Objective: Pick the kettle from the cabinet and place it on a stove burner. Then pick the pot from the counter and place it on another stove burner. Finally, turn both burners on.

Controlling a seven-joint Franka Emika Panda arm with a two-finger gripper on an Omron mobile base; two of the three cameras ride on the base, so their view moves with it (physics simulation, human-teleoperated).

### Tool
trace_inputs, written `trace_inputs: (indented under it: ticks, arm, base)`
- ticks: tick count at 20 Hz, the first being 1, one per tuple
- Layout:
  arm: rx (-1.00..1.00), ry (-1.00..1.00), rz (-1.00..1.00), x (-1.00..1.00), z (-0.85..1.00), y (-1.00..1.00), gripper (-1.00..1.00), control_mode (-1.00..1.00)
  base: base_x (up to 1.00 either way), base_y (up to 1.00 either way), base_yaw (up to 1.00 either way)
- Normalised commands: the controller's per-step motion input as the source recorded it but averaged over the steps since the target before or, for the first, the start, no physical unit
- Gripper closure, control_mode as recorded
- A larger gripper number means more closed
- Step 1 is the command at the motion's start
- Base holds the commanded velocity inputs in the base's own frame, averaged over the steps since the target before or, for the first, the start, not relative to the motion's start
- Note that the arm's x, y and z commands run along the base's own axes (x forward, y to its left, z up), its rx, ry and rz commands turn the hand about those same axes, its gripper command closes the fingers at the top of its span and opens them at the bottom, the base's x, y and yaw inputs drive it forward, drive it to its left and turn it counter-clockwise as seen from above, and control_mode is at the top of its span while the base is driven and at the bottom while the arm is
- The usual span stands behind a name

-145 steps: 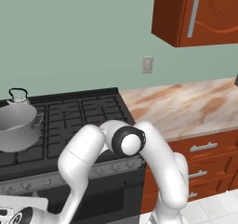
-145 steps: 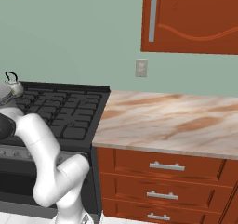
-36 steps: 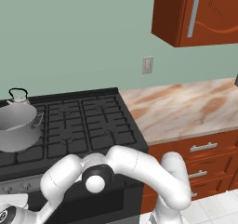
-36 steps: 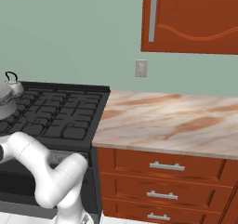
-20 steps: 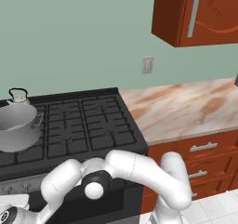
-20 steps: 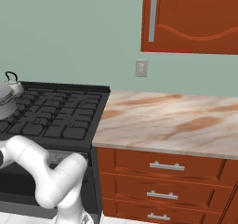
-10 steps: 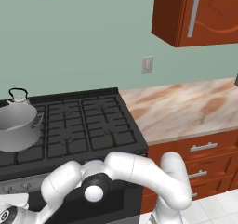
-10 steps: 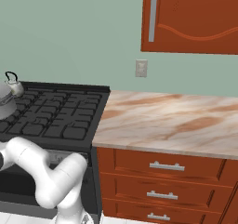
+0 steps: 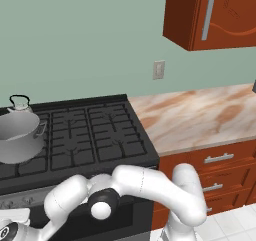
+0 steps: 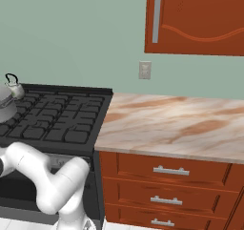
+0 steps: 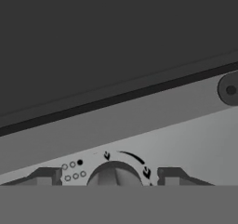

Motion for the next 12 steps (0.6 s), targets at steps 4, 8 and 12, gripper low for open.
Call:
trace_inputs:
  ticks: [4, 8, 12]
  arm:
    - [0.0, -0.01, 0.0, 0.07, 0.0, 0.02, 1.0, -1.0]
    - [0.0, 0.0, 0.0, 0.03, 0.02, 0.01, 1.0, -1.0]
    - [-0.04, 0.0, 0.0, 0.03, 0.06, 0.0, 1.0, -1.0]
  base:
    - [0.0, 0.0, 0.0]
    - [0.0, 0.0, 0.0]
    - [0.0, 0.0, 0.0]
